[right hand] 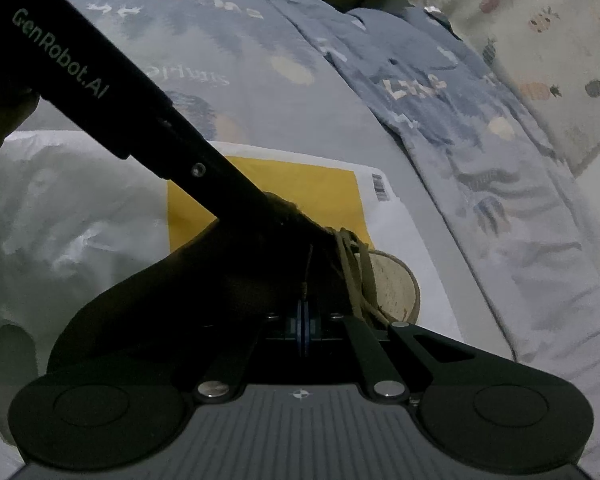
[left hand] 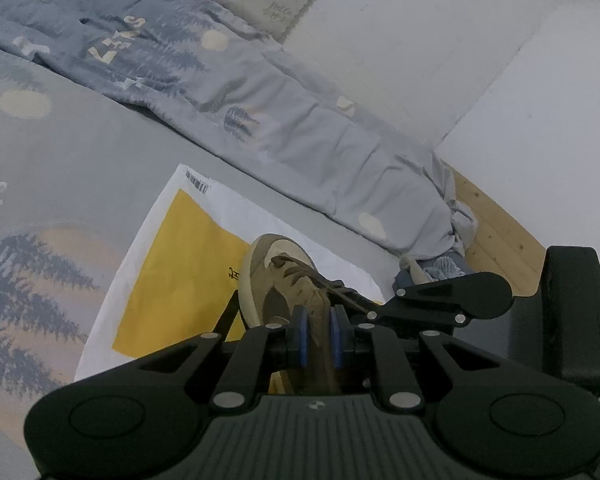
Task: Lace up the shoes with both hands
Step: 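Hold the sneaker laces with the left gripper while the right gripper presses the sneaker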
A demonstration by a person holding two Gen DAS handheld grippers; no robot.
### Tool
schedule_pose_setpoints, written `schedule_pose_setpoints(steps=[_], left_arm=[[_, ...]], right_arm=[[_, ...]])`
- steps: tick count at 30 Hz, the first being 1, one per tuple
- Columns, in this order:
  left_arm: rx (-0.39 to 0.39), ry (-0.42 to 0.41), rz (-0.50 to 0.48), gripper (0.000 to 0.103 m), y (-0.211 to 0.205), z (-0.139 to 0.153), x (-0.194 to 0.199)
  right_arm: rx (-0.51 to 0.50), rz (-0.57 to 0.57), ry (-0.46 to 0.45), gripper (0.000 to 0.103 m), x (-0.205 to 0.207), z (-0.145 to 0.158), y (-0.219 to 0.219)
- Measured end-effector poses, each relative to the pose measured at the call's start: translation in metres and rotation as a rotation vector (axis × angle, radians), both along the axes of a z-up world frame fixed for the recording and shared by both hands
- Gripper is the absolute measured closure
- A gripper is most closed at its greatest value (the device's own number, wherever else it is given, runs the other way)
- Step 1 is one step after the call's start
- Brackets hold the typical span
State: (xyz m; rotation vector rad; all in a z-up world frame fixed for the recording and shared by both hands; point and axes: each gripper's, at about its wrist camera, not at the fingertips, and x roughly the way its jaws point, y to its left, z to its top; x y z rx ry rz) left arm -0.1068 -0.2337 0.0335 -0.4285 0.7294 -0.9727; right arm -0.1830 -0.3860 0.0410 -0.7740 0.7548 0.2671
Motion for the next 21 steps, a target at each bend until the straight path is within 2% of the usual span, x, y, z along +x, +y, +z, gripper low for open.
schedule_pose_setpoints(steps=[11,21], left_arm=[[0.010,-0.009,-0.002,0.092,-0.001,0.001,-0.001],[0.062,-0.076,-0.007,0.092,-0.010,0.007,-0.010]], right_arm=[[-0.066,0.061,-0.001,0.103,0.003,-0.003,0.004],[-0.116,0.085,0.005,0.103,0.006,-0.004,0.006]])
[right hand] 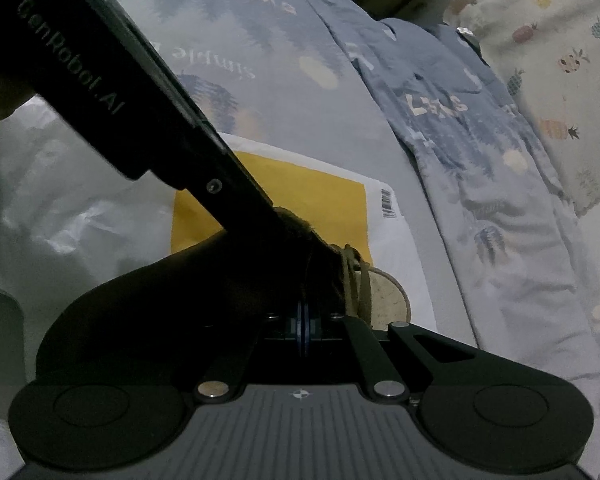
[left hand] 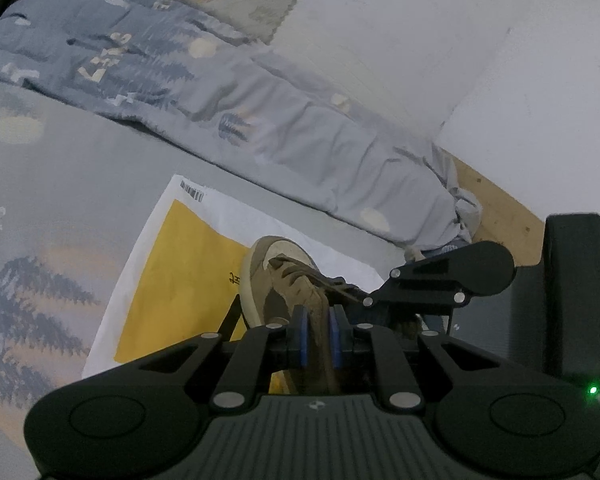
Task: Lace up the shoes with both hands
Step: 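Hold the sneaker laces with the left gripper while the right gripper presses the sneaker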
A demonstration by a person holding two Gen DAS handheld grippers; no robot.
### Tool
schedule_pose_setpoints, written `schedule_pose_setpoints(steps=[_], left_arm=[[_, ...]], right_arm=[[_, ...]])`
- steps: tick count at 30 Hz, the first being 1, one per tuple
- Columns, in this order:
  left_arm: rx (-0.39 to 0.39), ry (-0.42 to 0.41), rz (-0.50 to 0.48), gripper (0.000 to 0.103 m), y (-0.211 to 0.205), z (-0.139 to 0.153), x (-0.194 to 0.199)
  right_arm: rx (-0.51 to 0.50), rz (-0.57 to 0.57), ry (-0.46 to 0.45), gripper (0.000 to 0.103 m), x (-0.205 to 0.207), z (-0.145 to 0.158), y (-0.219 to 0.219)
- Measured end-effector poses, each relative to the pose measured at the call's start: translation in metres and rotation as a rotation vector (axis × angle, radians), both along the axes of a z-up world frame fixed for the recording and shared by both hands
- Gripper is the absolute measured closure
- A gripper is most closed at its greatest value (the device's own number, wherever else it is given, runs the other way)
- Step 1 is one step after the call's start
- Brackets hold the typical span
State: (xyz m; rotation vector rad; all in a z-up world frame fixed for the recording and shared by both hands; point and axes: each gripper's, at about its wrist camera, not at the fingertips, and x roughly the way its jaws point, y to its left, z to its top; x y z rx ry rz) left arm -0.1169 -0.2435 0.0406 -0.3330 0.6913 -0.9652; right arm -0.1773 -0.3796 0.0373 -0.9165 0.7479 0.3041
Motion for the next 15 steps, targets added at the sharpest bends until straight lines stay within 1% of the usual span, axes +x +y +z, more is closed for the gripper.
schedule_pose_setpoints(steps=[3,10,15], left_arm=[[0.012,-0.013,-0.003,0.093,-0.0014,0.0014,-0.0017],[0.016,-0.011,-0.007,0.093,-0.0010,0.0019,-0.0017],[0.015,-0.011,-0.007,0.093,-0.0008,0.0023,-0.0017]], right_arm=[[-0.002,-0.011,-0.007,0.103,0.0020,0.0006,-0.0003],[0.012,-0.048,-0.021,0.103,0.0056,0.0047,-0.0024],[-0.010,-0.050,-0.009,0.103,0.0075,0.0019,-0.0031]])
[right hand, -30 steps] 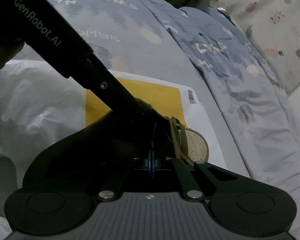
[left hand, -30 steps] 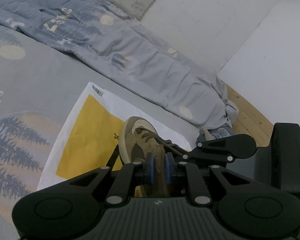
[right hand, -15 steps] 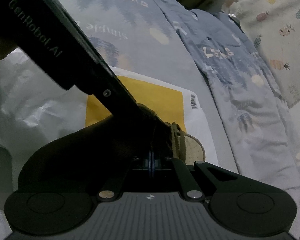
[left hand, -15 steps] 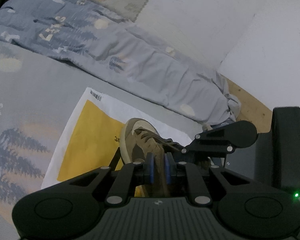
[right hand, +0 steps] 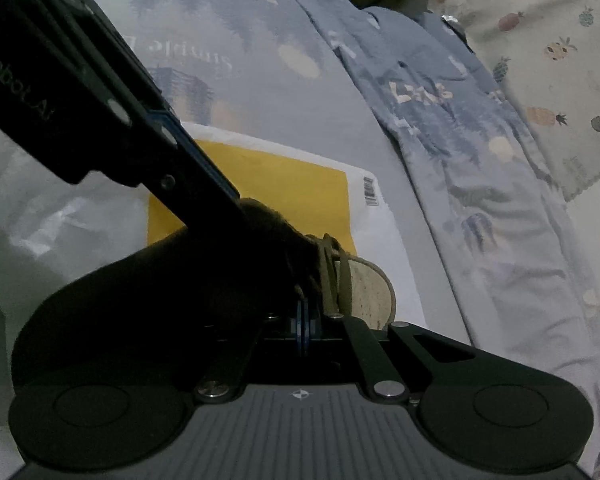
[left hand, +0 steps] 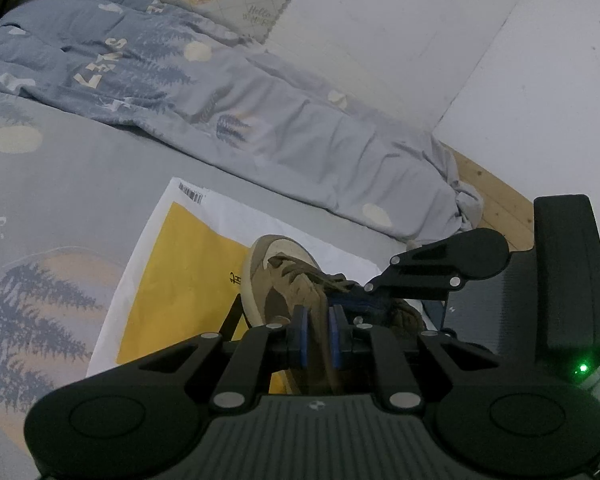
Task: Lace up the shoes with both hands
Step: 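Hold the sneaker laces with the left gripper while the right gripper presses the sneaker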
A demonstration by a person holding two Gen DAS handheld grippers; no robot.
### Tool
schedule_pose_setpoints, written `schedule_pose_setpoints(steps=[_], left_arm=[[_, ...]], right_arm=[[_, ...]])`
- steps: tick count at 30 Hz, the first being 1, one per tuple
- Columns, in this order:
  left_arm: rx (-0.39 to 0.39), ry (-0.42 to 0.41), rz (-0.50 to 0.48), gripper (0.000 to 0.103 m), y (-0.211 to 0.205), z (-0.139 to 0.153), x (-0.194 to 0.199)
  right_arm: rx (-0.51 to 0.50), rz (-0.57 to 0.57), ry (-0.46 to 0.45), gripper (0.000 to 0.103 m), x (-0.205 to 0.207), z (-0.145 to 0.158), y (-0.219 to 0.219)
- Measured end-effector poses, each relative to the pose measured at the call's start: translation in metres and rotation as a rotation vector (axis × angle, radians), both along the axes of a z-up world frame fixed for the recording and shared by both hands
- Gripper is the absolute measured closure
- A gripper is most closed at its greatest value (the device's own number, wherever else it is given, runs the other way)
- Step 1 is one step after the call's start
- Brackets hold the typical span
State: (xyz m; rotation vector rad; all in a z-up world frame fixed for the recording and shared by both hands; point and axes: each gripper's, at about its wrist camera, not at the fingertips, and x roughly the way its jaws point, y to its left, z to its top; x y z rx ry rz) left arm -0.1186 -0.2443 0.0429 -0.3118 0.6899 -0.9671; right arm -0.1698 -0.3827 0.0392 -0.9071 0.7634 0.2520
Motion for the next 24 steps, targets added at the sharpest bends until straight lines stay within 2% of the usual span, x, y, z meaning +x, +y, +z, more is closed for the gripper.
schedule_pose_setpoints(steps=[14,24], left_arm=[[0.000,0.002,0.000,0.093,-0.001,0.000,0.000],[0.018,-0.017,0.003,0.094,-0.006,0.000,-0.001]], right_arm=[[0.000,0.032,-0.022,0.103,-0.004,-0.001,0.009],[-0.009,0.012,-0.045,0.103,-0.010,0.002,0.012]])
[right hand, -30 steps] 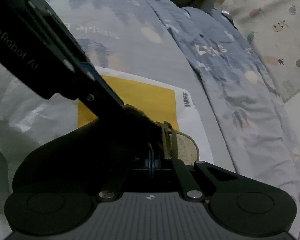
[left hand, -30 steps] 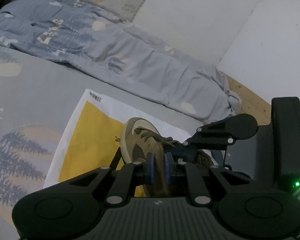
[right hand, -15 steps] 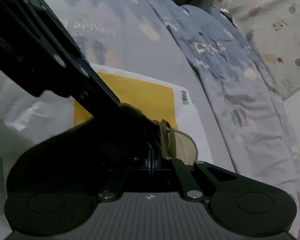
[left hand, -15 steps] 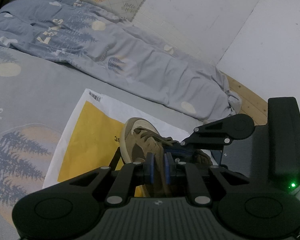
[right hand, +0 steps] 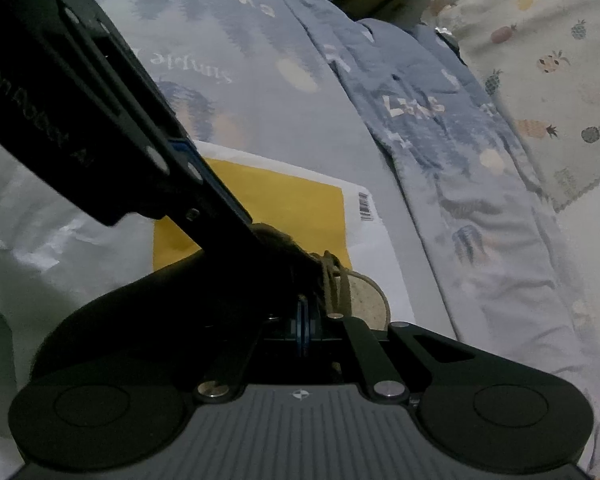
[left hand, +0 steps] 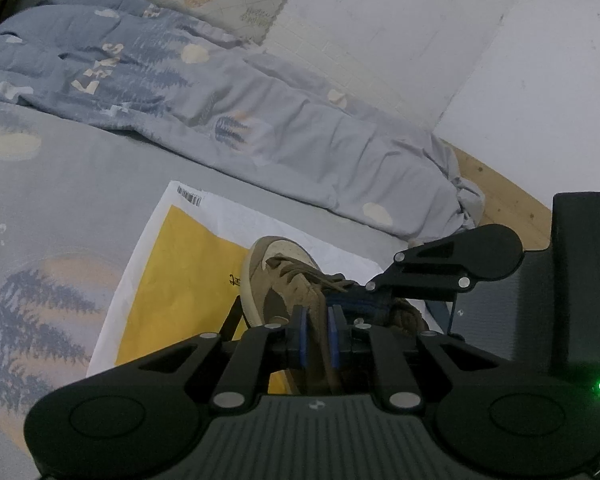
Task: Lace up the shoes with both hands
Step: 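Hold the sneaker laces with the left gripper while the right gripper presses the sneaker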
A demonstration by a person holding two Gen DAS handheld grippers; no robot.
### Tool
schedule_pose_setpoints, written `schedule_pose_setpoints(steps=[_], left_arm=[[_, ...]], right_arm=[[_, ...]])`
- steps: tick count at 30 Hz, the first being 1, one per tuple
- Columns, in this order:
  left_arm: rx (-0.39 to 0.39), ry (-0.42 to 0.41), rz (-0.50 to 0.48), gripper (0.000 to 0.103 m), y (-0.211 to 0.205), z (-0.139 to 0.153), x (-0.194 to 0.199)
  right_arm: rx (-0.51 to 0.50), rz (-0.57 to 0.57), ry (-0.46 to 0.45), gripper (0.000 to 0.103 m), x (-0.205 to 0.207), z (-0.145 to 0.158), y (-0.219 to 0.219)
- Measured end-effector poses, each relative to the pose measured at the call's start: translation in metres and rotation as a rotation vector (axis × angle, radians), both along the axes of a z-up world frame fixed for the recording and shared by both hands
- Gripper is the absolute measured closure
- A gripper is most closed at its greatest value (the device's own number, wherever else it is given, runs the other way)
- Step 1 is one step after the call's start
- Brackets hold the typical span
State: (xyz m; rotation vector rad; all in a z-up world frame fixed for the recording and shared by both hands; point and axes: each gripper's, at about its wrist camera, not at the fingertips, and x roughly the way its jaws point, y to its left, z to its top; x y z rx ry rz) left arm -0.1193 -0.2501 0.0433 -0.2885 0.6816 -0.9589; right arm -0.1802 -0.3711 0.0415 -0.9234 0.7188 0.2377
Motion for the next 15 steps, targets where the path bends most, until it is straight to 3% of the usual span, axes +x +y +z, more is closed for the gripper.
schedule_pose_setpoints(steps=[15], left_arm=[[-0.001,0.000,-0.014,0.094,0.0032,0.0001,0.0046]], right_arm=[[0.046,-0.032,-0.028,0.103,-0.0013,0.0056,-0.0003]])
